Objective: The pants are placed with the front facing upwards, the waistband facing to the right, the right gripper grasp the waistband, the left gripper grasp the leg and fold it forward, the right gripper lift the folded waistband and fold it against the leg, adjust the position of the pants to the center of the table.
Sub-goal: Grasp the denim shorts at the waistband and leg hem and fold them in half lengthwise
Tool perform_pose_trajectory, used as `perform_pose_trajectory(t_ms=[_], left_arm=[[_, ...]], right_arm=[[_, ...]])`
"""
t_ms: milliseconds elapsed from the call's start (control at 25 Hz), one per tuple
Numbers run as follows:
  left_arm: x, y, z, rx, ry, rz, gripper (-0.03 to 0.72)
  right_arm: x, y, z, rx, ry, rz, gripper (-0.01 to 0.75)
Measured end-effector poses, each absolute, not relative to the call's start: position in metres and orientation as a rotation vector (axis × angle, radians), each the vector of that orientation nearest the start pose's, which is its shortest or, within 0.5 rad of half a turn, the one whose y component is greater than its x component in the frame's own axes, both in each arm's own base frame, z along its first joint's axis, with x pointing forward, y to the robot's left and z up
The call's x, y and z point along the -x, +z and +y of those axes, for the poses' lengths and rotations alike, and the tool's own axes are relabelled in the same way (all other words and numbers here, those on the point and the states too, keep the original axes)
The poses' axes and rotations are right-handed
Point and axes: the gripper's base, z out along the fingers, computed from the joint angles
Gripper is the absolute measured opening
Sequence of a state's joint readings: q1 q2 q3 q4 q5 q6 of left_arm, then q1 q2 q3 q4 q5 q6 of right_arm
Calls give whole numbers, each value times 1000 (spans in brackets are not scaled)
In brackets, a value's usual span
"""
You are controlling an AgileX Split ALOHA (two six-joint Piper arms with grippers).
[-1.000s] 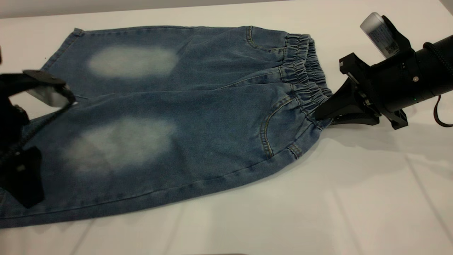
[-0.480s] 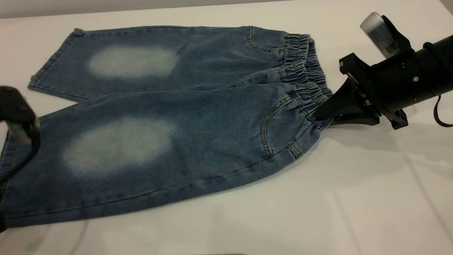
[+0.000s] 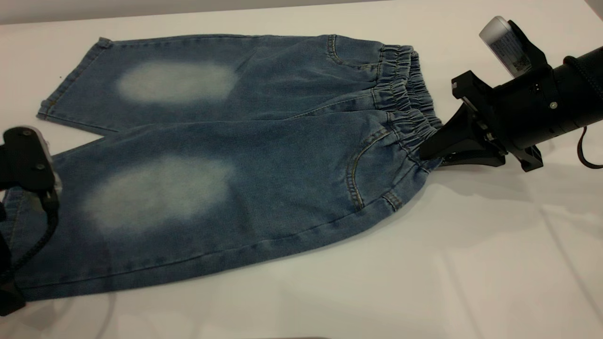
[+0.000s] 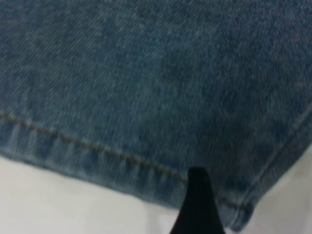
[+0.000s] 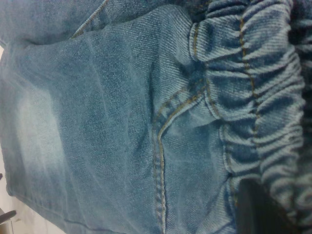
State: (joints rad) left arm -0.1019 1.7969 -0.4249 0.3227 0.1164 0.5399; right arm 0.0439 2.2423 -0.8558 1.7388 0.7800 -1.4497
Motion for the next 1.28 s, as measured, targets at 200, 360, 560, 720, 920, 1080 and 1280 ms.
perform_pose_trajectory(t_ms=[200,360,560,720,920,1080,1280], left_arm=[[-209,55,-20,-1380,124,2640,519],[-209,50,-20,-1388,111,2645,519],[-209,47,-20,-1396,106,2654,486],[-209,47,-20,-1397,104,2654,330],[-211,47,-19,-1377,106,2642,108],[-213,51,-19,-1332,115,2632,40],[-217,69,-18,-1294,156,2578,43]], right_arm=[[-319,25,77,-176,1159,2645,50],[-319,25,77,-174,1159,2644,53],[-319,25,77,-173,1162,2644,57],[-319,27,79,-168,1192,2632,61],[-317,28,80,-136,1226,2627,62],[-317,33,74,-125,1266,2614,62],[-320,56,55,-183,1316,2583,62]])
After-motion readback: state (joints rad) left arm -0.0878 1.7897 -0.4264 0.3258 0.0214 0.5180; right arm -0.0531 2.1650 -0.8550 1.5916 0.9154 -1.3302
